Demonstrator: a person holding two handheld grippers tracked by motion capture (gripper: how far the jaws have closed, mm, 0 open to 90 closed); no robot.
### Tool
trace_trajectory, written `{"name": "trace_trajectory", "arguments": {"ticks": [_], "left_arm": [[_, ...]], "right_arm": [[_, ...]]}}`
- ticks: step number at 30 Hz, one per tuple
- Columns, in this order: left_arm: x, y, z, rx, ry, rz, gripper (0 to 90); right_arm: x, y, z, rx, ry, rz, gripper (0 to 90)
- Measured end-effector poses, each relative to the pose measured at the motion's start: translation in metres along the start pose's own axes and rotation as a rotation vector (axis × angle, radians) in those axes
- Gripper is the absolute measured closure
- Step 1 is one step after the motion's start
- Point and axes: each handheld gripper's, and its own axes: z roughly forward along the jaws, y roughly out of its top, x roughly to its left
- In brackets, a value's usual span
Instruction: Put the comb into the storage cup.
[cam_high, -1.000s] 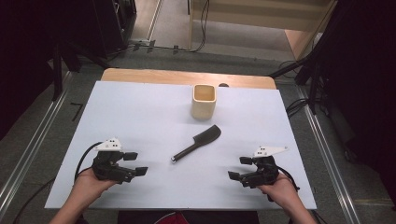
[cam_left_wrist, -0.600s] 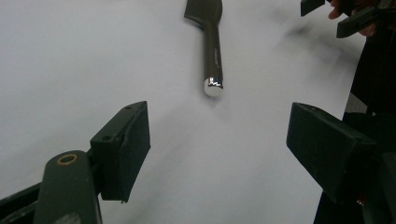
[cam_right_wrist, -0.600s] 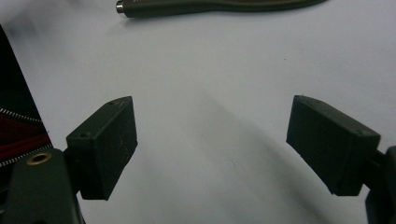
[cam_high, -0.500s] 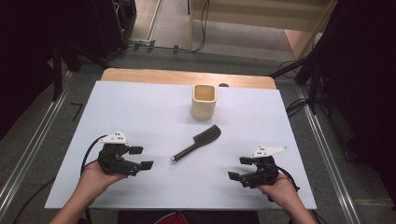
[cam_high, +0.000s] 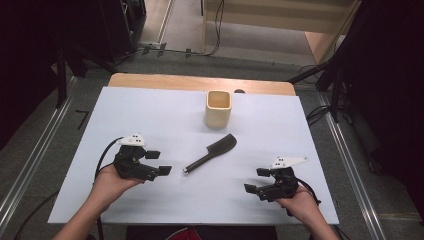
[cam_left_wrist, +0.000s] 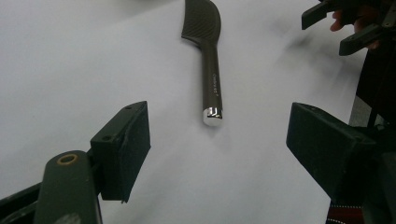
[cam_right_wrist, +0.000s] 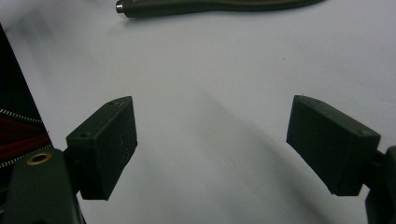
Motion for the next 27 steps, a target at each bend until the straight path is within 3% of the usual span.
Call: {"name": "trace_trajectory", "arguments": {"ticks": [13,27], "left_arm": [[0.0,0.016,0.012,0.018,-0.013,0.001,23.0],[-0.008,0.032,0.03,0.037,-0.006,0.043,23.3]], "right_arm": [[0.0,0.0,-0.001,-0.006,0.0,0.001,14.4],[0.0,0.0,-0.001,-0.006,0.001,0.002,14.4]]}}
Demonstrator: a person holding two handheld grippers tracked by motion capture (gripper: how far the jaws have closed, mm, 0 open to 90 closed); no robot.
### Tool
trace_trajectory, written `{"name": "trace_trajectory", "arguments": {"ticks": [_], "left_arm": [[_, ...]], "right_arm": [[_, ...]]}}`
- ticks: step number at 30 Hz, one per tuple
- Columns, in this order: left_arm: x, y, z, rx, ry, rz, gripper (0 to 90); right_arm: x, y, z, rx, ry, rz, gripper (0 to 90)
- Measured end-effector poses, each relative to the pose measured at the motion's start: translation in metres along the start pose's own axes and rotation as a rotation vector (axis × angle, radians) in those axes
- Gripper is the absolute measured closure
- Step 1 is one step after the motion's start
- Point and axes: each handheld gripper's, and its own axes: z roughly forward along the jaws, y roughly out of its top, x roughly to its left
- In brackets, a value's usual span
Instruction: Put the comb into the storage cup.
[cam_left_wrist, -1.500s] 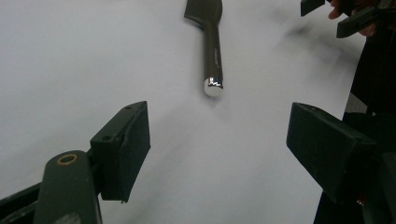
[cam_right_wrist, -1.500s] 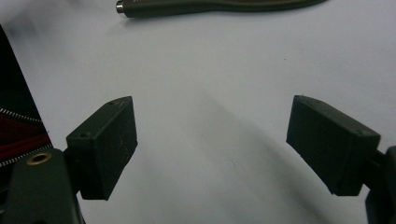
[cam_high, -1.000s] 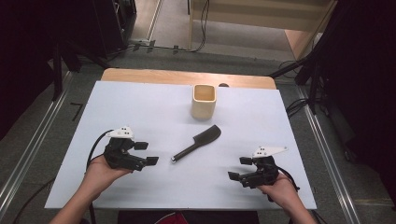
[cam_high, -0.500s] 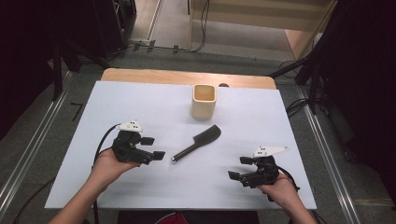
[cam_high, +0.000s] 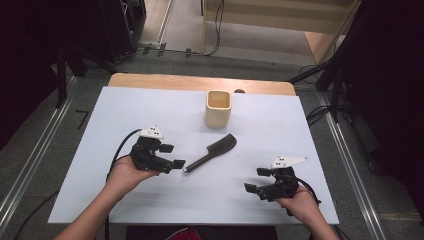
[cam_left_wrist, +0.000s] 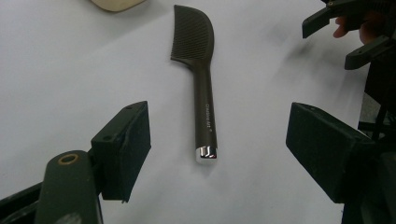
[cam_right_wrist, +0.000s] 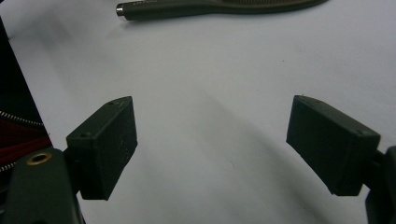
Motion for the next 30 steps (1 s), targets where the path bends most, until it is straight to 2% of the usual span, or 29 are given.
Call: {"name": "trace_trajectory", "arguments": {"ticks": [14,19,30], "left_arm": [[-0.002,0.016,0.013,0.002,-0.013,0.005,23.7],[-0.004,0.022,0.021,0.023,0.008,0.015,23.7],[-0.004,0.03,0.038,0.031,0.01,0.026,23.8]], "right_arm": [[-0.001,0.0,-0.001,-0.001,-0.006,0.002,14.4],[-0.001,0.0,0.0,0.001,-0.006,-0.002,14.4],[-0.001,0.0,0.0,0.001,-0.009,0.0,14.4]]}}
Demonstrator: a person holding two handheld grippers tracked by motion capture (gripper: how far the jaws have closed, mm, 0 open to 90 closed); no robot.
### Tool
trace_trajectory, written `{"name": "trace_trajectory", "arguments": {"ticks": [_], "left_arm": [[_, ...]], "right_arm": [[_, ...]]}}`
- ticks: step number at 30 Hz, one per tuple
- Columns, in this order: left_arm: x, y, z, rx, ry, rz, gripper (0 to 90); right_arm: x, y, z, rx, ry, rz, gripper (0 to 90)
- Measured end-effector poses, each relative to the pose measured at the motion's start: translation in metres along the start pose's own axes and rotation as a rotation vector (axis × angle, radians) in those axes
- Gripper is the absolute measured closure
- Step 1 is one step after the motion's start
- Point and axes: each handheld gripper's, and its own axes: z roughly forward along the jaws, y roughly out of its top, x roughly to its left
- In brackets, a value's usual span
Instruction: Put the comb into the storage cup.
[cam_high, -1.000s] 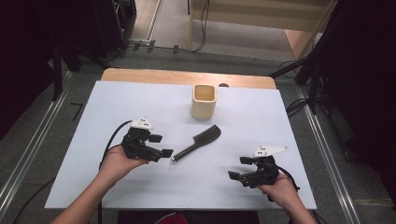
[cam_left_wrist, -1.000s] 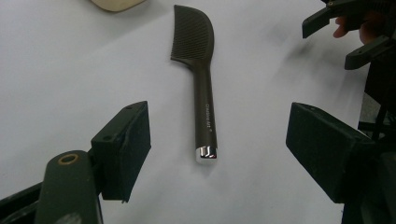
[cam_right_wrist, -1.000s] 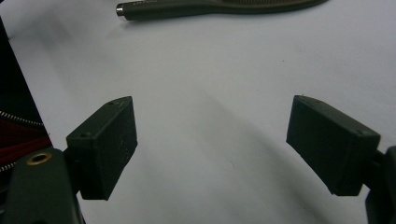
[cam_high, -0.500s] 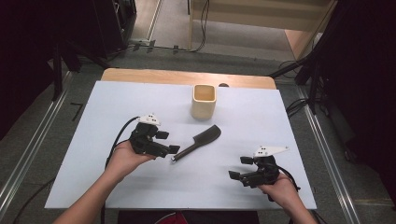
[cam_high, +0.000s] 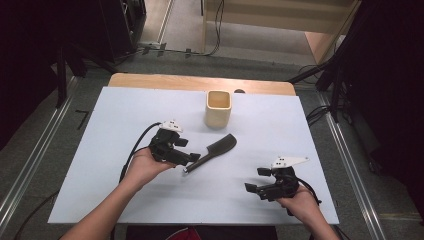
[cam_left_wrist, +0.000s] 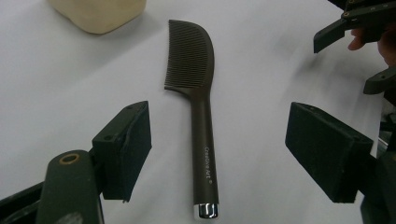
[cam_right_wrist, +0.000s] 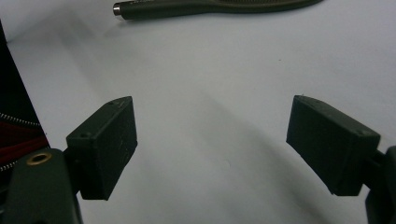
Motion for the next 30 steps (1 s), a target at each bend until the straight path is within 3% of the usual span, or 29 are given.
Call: {"name": "trace_trajectory", "arguments": {"ticks": [17,30], "left_arm": [[-0.003,-0.002,0.009,0.004,0.031,0.025,24.7],[-0.002,-0.014,0.017,0.015,0.032,0.028,24.7]], "right_arm": [[0.0,0.0,-0.001,-0.004,0.004,0.002,14.4],[0.0,0.0,-0.001,-0.003,0.003,0.004,14.4]]}}
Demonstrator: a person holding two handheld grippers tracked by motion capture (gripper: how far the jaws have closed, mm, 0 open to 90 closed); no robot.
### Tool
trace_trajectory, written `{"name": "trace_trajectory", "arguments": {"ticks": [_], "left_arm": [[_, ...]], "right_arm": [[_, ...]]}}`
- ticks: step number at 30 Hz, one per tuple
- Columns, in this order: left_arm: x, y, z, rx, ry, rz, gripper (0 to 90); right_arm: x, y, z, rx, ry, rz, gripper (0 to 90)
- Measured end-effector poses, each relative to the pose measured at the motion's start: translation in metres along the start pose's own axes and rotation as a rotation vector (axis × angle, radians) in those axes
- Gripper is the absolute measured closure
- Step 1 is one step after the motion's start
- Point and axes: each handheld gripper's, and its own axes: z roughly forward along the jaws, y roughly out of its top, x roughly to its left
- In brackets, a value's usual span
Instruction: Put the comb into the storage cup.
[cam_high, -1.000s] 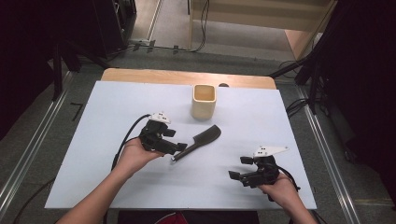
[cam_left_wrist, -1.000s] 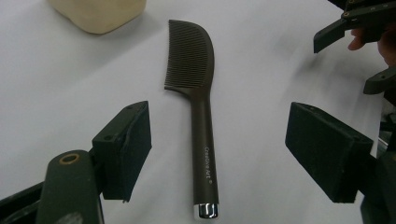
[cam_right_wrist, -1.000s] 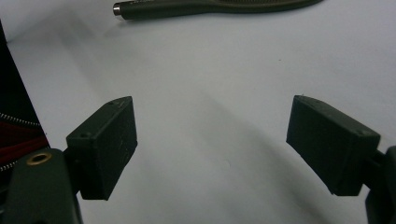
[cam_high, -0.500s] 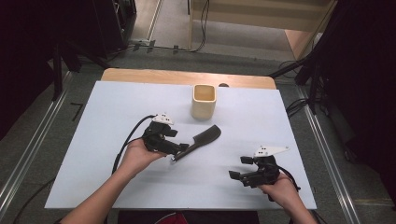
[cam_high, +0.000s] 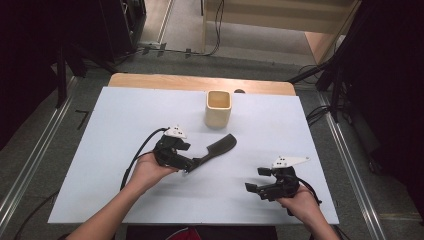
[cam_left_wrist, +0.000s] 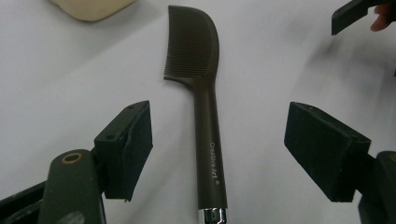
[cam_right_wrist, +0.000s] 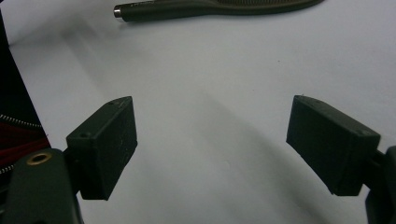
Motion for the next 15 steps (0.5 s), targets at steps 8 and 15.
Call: {"name": "trace_trajectory", "arguments": {"ticks": [8,15], "left_arm": [[0.0,-0.007,0.006,-0.001,0.004,-0.005,24.8],[-0.001,-0.016,0.011,0.026,0.009,-0.002,26.0]], "right_arm": [[0.0,0.0,0.0,0.002,-0.005,-0.004,14.4],[0.0,0.0,0.0,0.001,-0.004,-0.001,14.4]]}}
